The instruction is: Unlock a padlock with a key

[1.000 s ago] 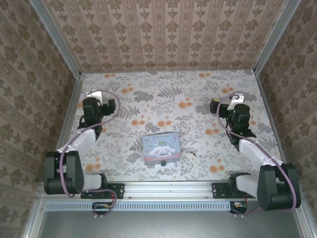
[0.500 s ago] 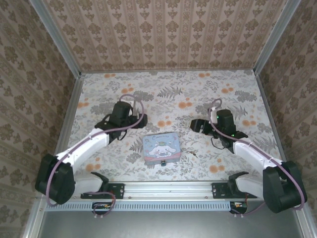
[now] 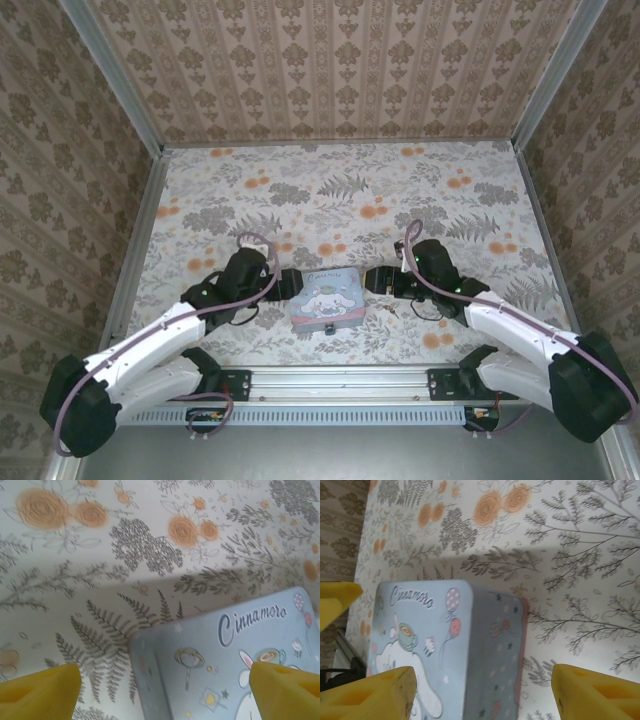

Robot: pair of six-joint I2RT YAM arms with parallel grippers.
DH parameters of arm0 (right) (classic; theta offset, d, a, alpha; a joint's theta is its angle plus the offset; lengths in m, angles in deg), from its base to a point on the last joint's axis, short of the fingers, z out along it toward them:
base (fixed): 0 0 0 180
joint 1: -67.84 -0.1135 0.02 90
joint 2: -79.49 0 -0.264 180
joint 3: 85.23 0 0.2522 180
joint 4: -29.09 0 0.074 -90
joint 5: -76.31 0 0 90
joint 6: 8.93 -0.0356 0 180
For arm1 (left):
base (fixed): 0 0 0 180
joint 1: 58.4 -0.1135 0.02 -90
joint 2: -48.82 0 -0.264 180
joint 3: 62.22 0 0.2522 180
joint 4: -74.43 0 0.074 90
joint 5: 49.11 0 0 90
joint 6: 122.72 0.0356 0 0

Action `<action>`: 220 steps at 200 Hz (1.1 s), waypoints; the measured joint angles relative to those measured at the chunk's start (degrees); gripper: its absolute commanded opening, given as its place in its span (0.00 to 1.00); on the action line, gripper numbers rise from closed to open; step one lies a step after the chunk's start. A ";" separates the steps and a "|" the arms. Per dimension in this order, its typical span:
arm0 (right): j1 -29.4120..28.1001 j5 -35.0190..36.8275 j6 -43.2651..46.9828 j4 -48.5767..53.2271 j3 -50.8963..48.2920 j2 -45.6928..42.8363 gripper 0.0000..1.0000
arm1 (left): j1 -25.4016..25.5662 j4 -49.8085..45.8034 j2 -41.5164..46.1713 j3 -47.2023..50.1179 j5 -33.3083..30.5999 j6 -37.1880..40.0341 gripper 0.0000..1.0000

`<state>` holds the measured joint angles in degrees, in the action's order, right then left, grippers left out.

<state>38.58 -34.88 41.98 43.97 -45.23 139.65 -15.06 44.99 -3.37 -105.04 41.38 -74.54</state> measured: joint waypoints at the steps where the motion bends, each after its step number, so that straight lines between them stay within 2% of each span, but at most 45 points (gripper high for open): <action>1: -0.04 0.00 -0.04 0.02 -0.02 -0.07 0.73 | 0.09 0.00 0.09 0.09 0.00 -0.09 0.89; 31: -1.95 0.39 -1.68 0.50 -0.81 -0.81 0.72 | 2.56 1.44 0.22 3.02 0.04 -3.32 0.89; 67: -4.37 1.33 -2.73 0.42 -0.85 0.61 0.71 | 5.46 5.35 -5.75 3.32 0.46 -5.14 0.89; 140: -5.75 1.40 -4.74 -4.04 -0.68 6.88 0.57 | 6.45 13.46 -12.13 3.04 1.11 -7.08 0.90; 160: -5.79 1.11 -5.25 -5.77 0.61 10.29 0.53 | 5.60 14.97 -13.31 2.73 1.53 -7.50 0.90; 220: -4.48 0.31 -7.87 -12.85 5.55 19.37 0.46 | -1.88 20.52 -18.88 1.07 5.88 -7.96 0.90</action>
<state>34.10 -34.58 34.11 31.12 -39.68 159.01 -16.94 65.52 -22.25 -103.97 47.26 -82.50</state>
